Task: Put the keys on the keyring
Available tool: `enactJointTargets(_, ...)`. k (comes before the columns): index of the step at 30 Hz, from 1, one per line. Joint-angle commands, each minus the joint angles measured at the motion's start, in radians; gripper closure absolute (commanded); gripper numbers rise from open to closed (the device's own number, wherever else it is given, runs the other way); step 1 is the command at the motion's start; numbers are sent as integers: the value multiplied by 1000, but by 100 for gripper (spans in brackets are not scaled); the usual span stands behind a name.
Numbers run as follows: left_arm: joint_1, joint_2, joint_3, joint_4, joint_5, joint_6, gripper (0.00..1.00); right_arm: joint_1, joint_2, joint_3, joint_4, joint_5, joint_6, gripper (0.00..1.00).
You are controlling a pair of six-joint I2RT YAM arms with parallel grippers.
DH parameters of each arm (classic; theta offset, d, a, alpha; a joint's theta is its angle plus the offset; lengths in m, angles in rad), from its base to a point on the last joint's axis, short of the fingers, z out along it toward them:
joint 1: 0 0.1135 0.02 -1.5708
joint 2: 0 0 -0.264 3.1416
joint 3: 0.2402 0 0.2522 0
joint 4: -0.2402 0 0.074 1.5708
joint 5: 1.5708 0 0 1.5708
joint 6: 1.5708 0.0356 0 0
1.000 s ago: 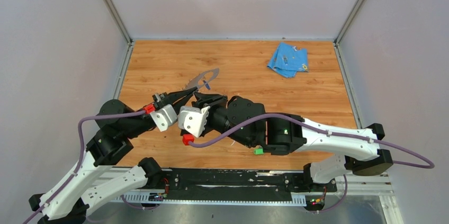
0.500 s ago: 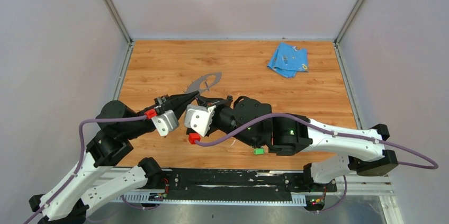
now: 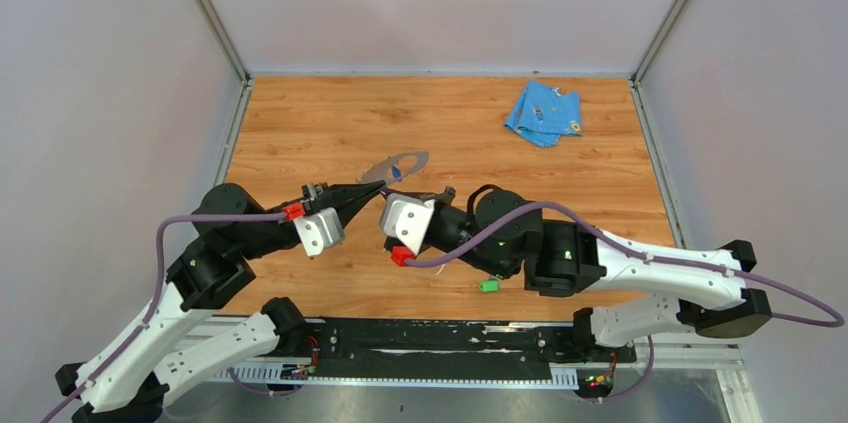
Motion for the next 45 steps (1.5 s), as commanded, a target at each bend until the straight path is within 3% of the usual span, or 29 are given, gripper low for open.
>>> enactJointTargets(1,-1,17,49,-50,89,-37,100,-69,-116,-91,172,-91,169,99)
enactJointTargets(9,-1,42,67,-81,143,-12,95,-98,-139,-135,178,-158,266,99)
enactJointTargets(13,-1,48,75,-116,185,11,78,-98,-133,-135,181,-164,278,99)
enactJointTargets(16,-2,50,84,-131,216,7,73,-98,-133,-142,186,-168,285,99)
enactJointTargets(23,-2,47,75,-100,197,-14,79,-99,-128,-150,199,-187,311,100)
enactJointTargets(32,-2,35,68,-83,200,-36,73,-108,-116,-172,217,-245,364,100)
enactJointTargets(35,-2,31,66,-86,195,-42,62,-120,-116,-182,222,-270,390,99)
enactJointTargets(43,-2,22,37,-48,139,-83,55,-130,-108,-186,230,-303,436,100)
enactJointTargets(45,-2,26,36,-16,88,-127,59,-130,-104,-186,233,-312,444,100)
